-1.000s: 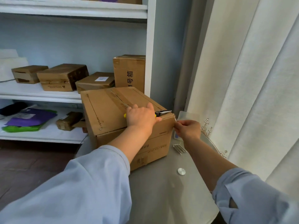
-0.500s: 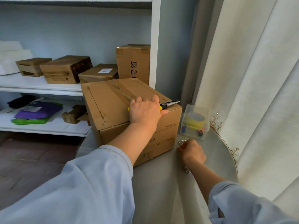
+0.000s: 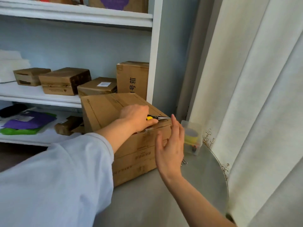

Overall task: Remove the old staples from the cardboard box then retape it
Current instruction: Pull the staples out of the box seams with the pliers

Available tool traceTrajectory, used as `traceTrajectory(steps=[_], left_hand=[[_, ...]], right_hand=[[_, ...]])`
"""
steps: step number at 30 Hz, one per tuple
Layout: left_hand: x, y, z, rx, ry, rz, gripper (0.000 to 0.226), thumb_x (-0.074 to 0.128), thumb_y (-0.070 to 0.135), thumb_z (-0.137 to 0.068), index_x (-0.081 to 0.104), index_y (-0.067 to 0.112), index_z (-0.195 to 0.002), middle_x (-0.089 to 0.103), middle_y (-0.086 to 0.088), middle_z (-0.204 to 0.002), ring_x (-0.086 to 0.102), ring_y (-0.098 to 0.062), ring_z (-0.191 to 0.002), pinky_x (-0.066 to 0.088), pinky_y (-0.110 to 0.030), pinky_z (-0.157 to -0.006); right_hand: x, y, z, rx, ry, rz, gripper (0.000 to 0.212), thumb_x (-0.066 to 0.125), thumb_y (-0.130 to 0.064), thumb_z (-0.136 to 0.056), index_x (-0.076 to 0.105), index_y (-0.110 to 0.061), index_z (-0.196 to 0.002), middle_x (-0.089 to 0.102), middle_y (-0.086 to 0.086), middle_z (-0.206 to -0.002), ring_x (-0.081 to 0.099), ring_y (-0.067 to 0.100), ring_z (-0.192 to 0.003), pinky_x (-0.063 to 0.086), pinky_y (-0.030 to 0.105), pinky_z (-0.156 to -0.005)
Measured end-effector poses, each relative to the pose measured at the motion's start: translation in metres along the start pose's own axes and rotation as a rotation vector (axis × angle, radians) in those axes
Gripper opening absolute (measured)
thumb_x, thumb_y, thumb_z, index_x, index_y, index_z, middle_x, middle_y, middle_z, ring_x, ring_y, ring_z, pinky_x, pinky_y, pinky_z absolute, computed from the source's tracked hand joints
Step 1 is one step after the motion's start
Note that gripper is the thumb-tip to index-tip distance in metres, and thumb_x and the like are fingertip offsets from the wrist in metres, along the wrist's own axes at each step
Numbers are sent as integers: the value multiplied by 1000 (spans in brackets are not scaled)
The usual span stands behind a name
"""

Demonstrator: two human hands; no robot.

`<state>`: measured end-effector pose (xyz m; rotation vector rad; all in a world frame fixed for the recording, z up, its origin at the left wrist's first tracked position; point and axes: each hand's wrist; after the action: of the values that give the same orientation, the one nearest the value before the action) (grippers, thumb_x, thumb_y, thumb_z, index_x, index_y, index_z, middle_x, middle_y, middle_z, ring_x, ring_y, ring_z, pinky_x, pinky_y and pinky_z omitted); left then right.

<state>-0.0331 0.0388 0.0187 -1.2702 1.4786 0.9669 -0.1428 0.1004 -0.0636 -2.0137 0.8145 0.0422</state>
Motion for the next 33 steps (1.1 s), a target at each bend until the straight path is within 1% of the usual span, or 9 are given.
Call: traceTrajectory(steps=[3, 6, 8, 10, 12, 19, 24, 29, 33], left_hand=[[-18, -21, -3, -69, -53, 114, 50, 52, 56, -88, 52, 16, -118, 59, -5, -115, 57, -24, -103, 48, -33, -78], [-22, -46, 7, -164, -64, 77, 39, 60, 37, -88, 51, 16, -119, 59, -6, -115, 57, -24, -101, 47, -33, -77], [-20, -62, 19, -203, -123, 70, 36, 61, 30, -87, 52, 17, -119, 59, -6, -114, 56, -23, -100, 47, -33, -76], [-19, -74, 28, -202, -148, 112, 35, 60, 24, -86, 53, 15, -120, 58, -7, -115, 55, -23, -101, 47, -33, -78], [-20, -78, 33, -172, -154, 166, 36, 60, 19, -85, 54, 13, -121, 57, -8, -117, 54, -24, -104, 47, -33, -82], [-22, -86, 38, -49, -183, 244, 34, 63, 15, -82, 57, 14, -115, 55, -7, -113, 49, -19, -94, 40, -29, -75], [-28, -98, 48, 87, -188, 194, 30, 66, 26, -83, 55, 20, -110, 54, 1, -103, 50, -16, -90, 41, -29, -71], [-32, -110, 68, 242, -228, 213, 38, 65, 50, -81, 53, 28, -110, 52, 9, -106, 50, -9, -95, 47, -29, -82], [-32, -111, 73, 315, -176, 141, 47, 61, 62, -78, 50, 34, -113, 50, 15, -108, 49, -6, -98, 47, -30, -81]], right_hand=[[6, -27, 24, -137, -221, 75, 67, 48, -39, -96, 13, -28, -152, 7, -10, -160, 8, 6, -146, 16, 15, -110], [15, -46, 30, -91, -443, 206, 93, 45, -70, -84, 8, -21, -154, -6, 2, -162, -12, 18, -148, 8, 35, -121], [23, -58, 34, -69, -529, 334, 117, 37, -87, -67, 3, -17, -154, -17, 9, -159, -23, 26, -145, 4, 48, -119], [32, -69, 40, -107, -556, 421, 128, 34, -92, -59, -4, -13, -153, -25, 12, -157, -30, 29, -141, 0, 56, -116], [41, -76, 46, -125, -579, 473, 128, 37, -90, -63, -8, -10, -152, -26, 13, -156, -33, 29, -140, -1, 58, -115], [43, -63, 38, -175, -454, 482, 104, 46, -74, -76, 14, -10, -151, 4, 14, -160, -15, 30, -147, 4, 46, -120], [18, -46, 12, -265, -564, 407, 96, 49, -70, -73, 28, -12, -146, 19, 7, -158, -8, 28, -148, 4, 36, -119], [-13, -34, -22, -211, -832, 329, 98, 66, -57, -78, 16, -17, -152, 4, 0, -162, -11, 17, -147, 1, 36, -117], [-23, -39, -31, -77, -899, 327, 112, 66, -65, -71, 5, -19, -153, -1, -3, -160, 4, 23, -148, 13, 36, -117]])
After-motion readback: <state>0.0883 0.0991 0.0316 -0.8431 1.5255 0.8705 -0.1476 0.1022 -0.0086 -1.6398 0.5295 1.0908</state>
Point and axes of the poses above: each hand's wrist, its own z-axis away from the middle knuckle, its own x-axis out of the palm, y = z × x
